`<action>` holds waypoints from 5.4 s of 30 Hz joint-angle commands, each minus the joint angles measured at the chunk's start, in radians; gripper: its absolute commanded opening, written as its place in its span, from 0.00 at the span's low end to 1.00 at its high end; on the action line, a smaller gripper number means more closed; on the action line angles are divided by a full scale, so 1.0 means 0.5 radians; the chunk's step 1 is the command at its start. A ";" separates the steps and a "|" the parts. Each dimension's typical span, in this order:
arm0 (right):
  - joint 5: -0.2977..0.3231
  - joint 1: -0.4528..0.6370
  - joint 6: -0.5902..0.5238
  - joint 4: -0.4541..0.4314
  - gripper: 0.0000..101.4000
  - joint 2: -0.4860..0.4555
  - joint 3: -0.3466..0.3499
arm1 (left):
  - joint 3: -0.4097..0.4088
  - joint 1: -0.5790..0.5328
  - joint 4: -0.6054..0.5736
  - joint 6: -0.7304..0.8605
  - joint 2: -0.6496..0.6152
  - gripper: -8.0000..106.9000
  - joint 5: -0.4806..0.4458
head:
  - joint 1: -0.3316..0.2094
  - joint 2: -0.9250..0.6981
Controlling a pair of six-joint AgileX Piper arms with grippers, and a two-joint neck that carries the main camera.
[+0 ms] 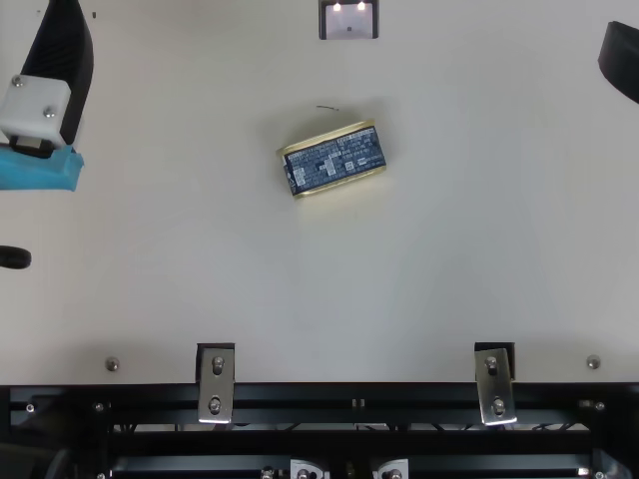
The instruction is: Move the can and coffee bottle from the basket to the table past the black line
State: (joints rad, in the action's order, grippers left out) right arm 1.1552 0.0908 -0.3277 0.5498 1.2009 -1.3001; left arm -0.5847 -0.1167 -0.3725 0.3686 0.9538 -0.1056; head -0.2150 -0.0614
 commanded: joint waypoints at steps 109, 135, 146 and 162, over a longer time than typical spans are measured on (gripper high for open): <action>-0.128 -1.533 -1.700 -0.622 1.00 1.521 -0.463 | 0.000 0.000 0.000 0.000 0.000 0.85 0.000 | -0.002 0.006; -0.198 -1.199 -1.271 -0.551 0.00 1.170 -0.303 | 0.000 0.000 0.000 0.000 0.000 0.85 0.000 | 0.002 0.179; -0.374 -0.656 -0.930 -0.616 0.00 0.855 0.038 | 0.000 0.000 0.000 0.000 0.000 0.85 0.000 | -0.033 0.608; -0.407 0.410 -1.045 -0.586 0.00 0.604 0.314 | 0.000 0.000 0.000 0.000 0.000 0.85 0.000 | -0.009 1.415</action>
State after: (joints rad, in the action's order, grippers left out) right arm 0.9494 0.1925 -0.8388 0.2527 1.5049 -1.1445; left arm -0.5847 -0.1167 -0.3725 0.3686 0.9538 -0.1056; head -0.2098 0.6193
